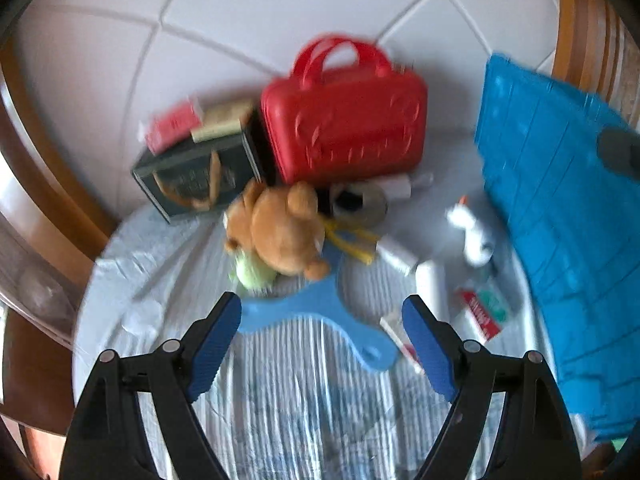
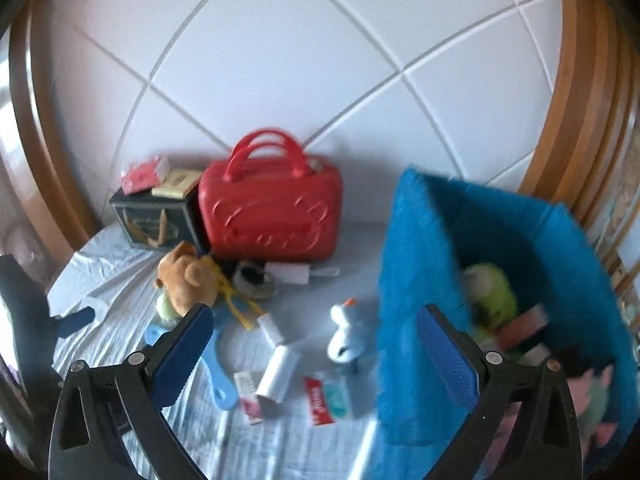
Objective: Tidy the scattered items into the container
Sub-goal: 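Move both grippers back to the small boxes on the table, then grasp the white ointment box with left gripper while right grasps the Tylenol box, then carry both boxes over the blue crate and open both grippers to drop them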
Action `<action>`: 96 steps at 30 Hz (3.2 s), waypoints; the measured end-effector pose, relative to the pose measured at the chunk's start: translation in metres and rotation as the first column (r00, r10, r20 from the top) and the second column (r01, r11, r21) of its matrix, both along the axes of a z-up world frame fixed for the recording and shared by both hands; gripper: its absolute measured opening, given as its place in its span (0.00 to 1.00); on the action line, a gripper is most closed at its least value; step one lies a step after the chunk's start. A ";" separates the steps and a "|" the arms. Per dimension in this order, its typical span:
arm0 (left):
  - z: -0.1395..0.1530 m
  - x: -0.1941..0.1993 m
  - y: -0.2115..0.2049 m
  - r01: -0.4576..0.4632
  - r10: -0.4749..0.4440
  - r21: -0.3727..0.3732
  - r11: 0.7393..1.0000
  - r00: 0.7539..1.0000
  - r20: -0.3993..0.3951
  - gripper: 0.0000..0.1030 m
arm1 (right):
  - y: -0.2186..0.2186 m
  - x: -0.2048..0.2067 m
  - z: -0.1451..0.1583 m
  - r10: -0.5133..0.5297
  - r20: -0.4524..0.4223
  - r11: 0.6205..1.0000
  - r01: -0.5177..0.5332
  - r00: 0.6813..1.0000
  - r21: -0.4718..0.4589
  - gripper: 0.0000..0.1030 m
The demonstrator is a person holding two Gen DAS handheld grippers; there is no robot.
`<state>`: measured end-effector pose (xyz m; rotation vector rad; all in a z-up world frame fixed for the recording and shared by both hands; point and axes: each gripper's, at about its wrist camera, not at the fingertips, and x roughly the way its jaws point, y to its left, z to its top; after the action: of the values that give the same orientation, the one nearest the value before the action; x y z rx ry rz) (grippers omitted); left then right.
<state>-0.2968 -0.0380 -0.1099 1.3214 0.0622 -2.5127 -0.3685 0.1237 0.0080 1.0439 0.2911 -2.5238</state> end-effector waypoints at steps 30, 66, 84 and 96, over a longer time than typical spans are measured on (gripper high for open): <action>-0.214 -0.031 0.081 0.014 -0.019 0.059 0.998 0.997 0.077 0.61 | 0.058 -0.053 -0.309 -0.131 0.218 0.987 0.107 0.967 0.119 0.91; -0.206 0.008 0.069 0.052 -0.052 0.127 0.991 0.999 -0.001 0.27 | 0.027 0.007 -0.306 0.004 0.232 0.997 -0.021 0.973 0.073 0.69; -0.050 0.063 0.039 0.069 -0.061 0.031 0.997 0.978 -0.197 0.27 | -0.003 0.069 -0.151 0.014 0.057 1.000 -0.014 0.998 -0.006 0.69; 0.093 0.042 0.098 0.184 -0.182 -0.029 0.982 0.915 -0.359 0.27 | 0.051 0.076 0.021 -0.048 -0.101 0.996 0.040 0.994 -0.074 0.69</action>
<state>-0.2548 0.0603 -0.0167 0.8856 0.0248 -2.8889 -0.2927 0.1750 0.0286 0.9042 0.2061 -2.6117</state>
